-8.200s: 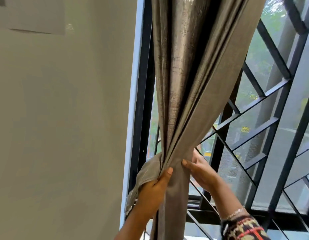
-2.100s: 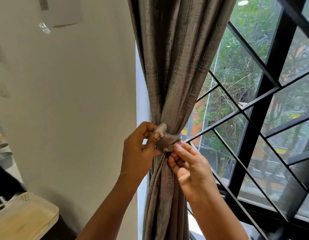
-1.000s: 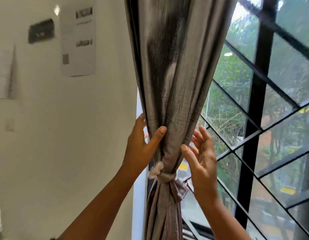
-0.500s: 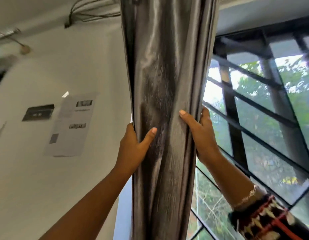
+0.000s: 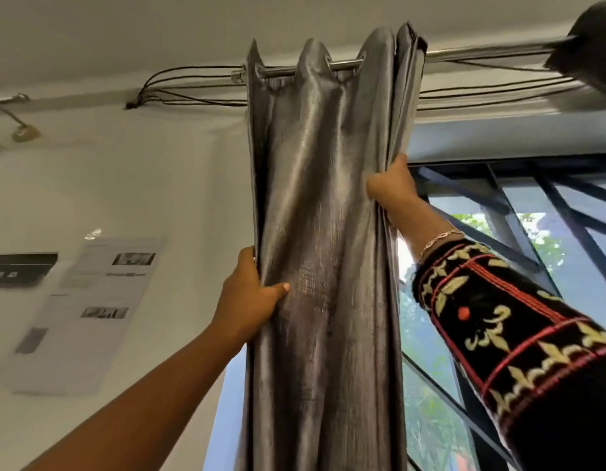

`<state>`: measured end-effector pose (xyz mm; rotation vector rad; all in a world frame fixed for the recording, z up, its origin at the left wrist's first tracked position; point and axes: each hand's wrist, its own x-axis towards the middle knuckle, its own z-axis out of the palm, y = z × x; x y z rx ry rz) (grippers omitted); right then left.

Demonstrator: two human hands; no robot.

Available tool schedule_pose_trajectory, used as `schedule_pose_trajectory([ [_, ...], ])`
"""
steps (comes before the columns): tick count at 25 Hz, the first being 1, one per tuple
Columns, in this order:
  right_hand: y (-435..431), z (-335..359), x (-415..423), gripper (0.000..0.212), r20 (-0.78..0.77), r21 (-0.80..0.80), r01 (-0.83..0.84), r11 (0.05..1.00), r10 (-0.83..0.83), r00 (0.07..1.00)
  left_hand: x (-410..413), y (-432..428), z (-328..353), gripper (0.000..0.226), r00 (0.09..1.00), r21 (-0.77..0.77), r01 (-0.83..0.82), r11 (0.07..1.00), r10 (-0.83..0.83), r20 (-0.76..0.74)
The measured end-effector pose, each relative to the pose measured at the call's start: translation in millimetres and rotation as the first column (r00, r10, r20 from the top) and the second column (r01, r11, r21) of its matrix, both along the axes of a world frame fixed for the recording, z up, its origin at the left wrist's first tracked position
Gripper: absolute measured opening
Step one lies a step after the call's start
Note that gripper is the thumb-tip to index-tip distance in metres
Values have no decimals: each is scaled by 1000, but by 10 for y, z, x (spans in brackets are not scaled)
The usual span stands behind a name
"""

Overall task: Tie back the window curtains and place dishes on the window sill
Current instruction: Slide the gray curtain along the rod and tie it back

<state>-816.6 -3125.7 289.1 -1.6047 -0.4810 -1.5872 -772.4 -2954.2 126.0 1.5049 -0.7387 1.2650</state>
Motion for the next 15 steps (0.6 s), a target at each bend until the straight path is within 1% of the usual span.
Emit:
schedule_pose_trajectory([
  [1, 141, 44, -2, 54, 18, -36, 133, 990, -133, 991, 27, 51, 24, 56, 999, 3, 39, 999, -39, 13],
  [2, 315, 80, 5, 50, 36, -66, 228, 971, -226, 973, 65, 123, 54, 57, 997, 2, 79, 997, -79, 28],
  [3, 480, 111, 20, 47, 43, -82, 289, 954, -287, 957, 103, 189, 85, 59, 993, 7, 109, 994, -109, 41],
  [5, 787, 211, 50, 42, 44, -101, 351, 931, -348, 936, 187, 335, 141, 63, 986, 39, 149, 988, -152, 72],
  [8, 1267, 335, 94, 39, 37, -147, 373, 916, -371, 928, 282, 599, 253, 68, 973, 119, 208, 971, -218, 77],
  [10, 1661, 337, 152, 39, 52, -236, 351, 906, -349, 936, 327, 760, 316, 71, 956, 137, 273, 952, -284, 68],
  [13, 2314, 306, 310, 37, 46, -397, 314, 862, -323, 945, 395, 1022, 282, 69, 917, 93, 370, 924, -380, 124],
  [15, 2659, 274, 387, 37, 32, -460, 309, 832, -333, 943, 443, 1220, 198, 70, 912, 48, 372, 927, -375, 168],
])
